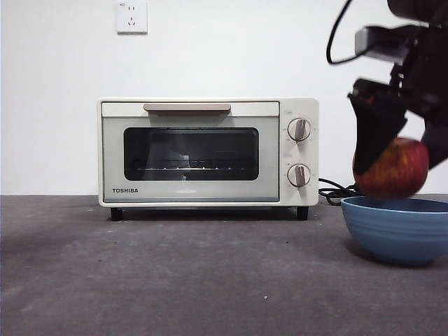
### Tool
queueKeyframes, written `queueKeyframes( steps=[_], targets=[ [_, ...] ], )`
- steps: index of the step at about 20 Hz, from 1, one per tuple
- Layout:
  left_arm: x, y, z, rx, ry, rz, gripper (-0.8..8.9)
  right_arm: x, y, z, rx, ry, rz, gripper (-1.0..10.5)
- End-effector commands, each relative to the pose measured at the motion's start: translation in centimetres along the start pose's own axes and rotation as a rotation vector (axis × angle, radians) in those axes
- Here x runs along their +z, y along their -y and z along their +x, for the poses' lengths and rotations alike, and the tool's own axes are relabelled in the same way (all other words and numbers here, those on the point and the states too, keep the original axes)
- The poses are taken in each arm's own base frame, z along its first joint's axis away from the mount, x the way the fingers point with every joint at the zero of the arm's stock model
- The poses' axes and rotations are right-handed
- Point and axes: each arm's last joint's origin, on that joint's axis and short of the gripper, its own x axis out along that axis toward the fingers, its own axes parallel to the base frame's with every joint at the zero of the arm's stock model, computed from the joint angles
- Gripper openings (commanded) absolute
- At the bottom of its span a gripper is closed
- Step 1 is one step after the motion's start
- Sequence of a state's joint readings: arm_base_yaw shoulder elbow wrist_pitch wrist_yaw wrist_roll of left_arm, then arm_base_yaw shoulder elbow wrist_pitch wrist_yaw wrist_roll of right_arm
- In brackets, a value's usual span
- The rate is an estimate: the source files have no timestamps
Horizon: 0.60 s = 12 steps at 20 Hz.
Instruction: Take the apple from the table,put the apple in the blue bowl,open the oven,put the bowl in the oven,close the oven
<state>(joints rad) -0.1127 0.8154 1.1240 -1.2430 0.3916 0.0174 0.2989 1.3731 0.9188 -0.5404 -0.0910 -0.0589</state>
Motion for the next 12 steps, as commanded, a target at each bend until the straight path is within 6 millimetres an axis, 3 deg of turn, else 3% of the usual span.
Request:
queueKeyframes(
  steps=[1, 10, 11, 12],
  targets=[
    [0.3, -0.1, 0.2, -0.001, 0.001, 0.014, -0.05, -0.7, 0.0, 0.7, 0.007, 0.024, 0.031, -0.1],
    [1.0, -0.3, 0.8, -0.002, 0.008, 0.018, -0.05, -1.9, 0.0, 1.5, 0.007, -0.022, 0.056, 0.1],
    [1.1, -0.3, 0.8, -0.001, 0.016, 0.021, -0.05, -1.9, 0.0, 1.5, 0.007, -0.026, 0.058, 0.4],
    [1.2, -0.3, 0.8, -0.001, 0.025, 0.025, -0.05, -1.9, 0.0, 1.5, 0.007, -0.028, 0.059, 1.5]
  ],
)
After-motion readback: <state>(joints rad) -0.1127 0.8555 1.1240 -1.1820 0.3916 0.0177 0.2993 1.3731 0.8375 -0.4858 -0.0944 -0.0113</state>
